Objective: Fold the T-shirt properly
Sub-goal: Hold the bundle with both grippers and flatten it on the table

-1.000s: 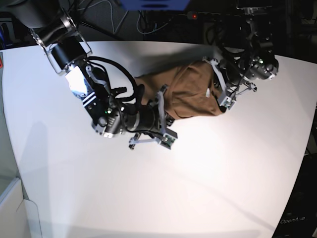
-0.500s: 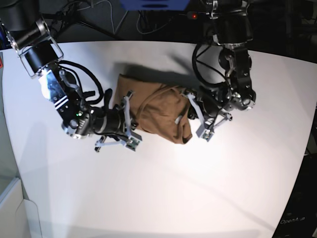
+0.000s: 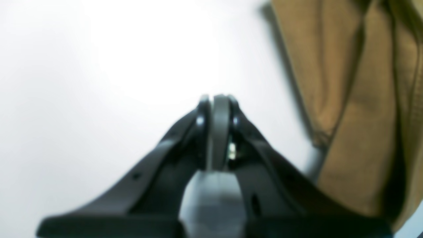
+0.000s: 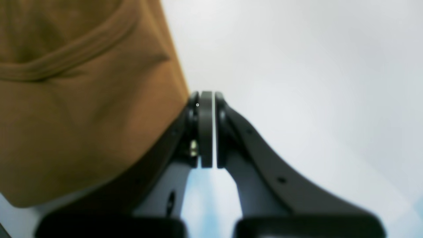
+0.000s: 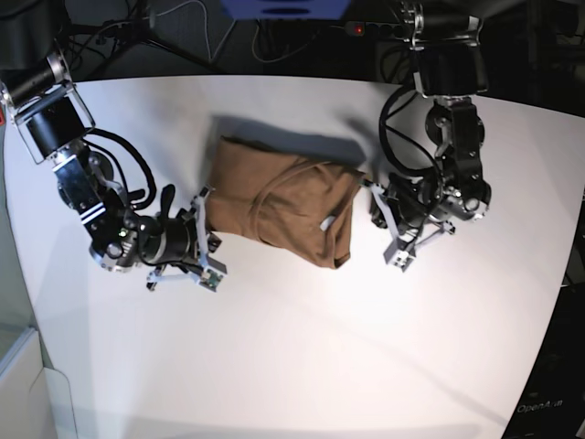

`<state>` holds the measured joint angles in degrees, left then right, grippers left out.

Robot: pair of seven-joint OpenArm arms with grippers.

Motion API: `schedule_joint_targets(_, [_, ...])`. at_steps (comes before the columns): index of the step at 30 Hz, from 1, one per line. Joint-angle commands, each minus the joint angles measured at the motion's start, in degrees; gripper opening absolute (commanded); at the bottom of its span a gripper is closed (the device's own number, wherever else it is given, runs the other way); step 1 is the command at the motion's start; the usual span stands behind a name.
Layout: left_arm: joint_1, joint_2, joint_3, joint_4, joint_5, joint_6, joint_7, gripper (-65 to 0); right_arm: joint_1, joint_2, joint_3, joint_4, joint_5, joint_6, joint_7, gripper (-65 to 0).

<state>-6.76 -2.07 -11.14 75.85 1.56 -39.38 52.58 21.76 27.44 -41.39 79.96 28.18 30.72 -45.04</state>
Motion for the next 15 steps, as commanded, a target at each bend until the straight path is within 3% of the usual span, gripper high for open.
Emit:
schedule_joint_targets(1, [1.36, 0.79, 1.42, -1.26, 2.70, -0.62, 4.96, -62.5, 2.11, 0.38, 0.46, -0.62, 0.34, -0.08, 2.00, -64.9])
schedule_joint_targets(6, [1.53, 2.55, 6.26, -1.35, 3.05, -0.62, 5.58, -62.5, 2.55, -0.14, 0.38, -2.82, 0.17, 0.18, 4.20, -64.9])
schedule_joint_targets(10, [1.45, 2.64, 10.30, -3.37, 3.05, -0.62, 7.42, -62.5, 2.29, -0.41, 0.46, -2.82, -5.90, 0.27, 4.20, -64.9])
schedule_joint_targets(15, [1.09, 2.99, 10.30, -8.47, 3.05, -0.62, 5.14, -62.5, -0.09, -1.90, 0.55, -2.82, -10.56, 0.27, 4.46, -64.9])
